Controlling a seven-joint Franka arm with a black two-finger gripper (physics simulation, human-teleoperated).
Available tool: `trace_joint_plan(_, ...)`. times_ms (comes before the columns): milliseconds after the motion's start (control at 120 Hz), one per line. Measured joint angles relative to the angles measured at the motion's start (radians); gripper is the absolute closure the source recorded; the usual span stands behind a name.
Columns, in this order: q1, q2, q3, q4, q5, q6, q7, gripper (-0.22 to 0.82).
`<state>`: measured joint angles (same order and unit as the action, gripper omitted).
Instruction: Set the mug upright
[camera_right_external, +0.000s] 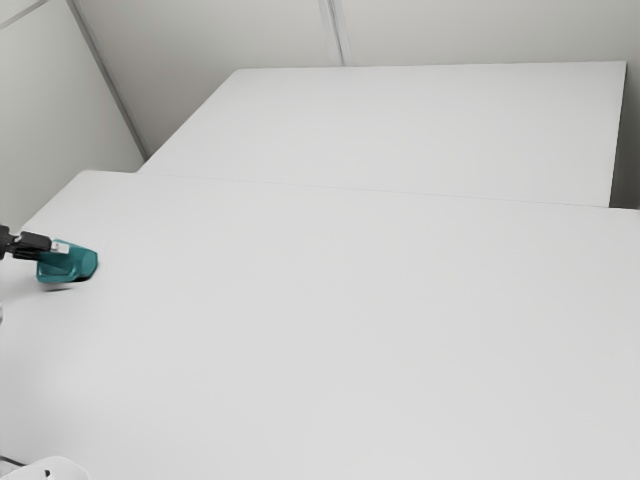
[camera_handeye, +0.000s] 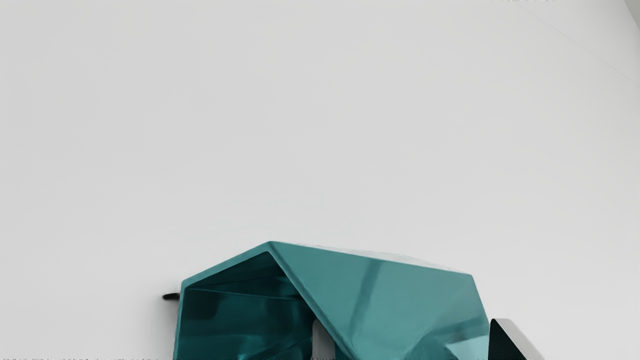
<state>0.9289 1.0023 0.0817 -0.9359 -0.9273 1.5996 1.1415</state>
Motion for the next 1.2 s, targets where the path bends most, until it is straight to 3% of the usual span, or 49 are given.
trace_joint_plan(225,0.002,-0.016,-0.006,-0.022,0.004,0.002,0.000,0.49)
trace_joint_plan(525,0.003,-0.108,-0.042,-0.109,0.046,0.013,0.001,0.70)
trace_joint_plan(833,-0.058,-0.268,-0.078,-0.253,0.189,0.077,-0.004,0.78)
trace_joint_plan(1083,-0.241,-0.490,-0.058,-0.397,0.412,0.101,-0.070,0.79)
trace_joint_plan(1133,-0.318,-0.521,-0.004,-0.426,0.439,0.103,-0.089,0.79)
trace_joint_plan(1200,-0.460,-0.563,0.116,-0.464,0.462,0.105,-0.118,0.79)
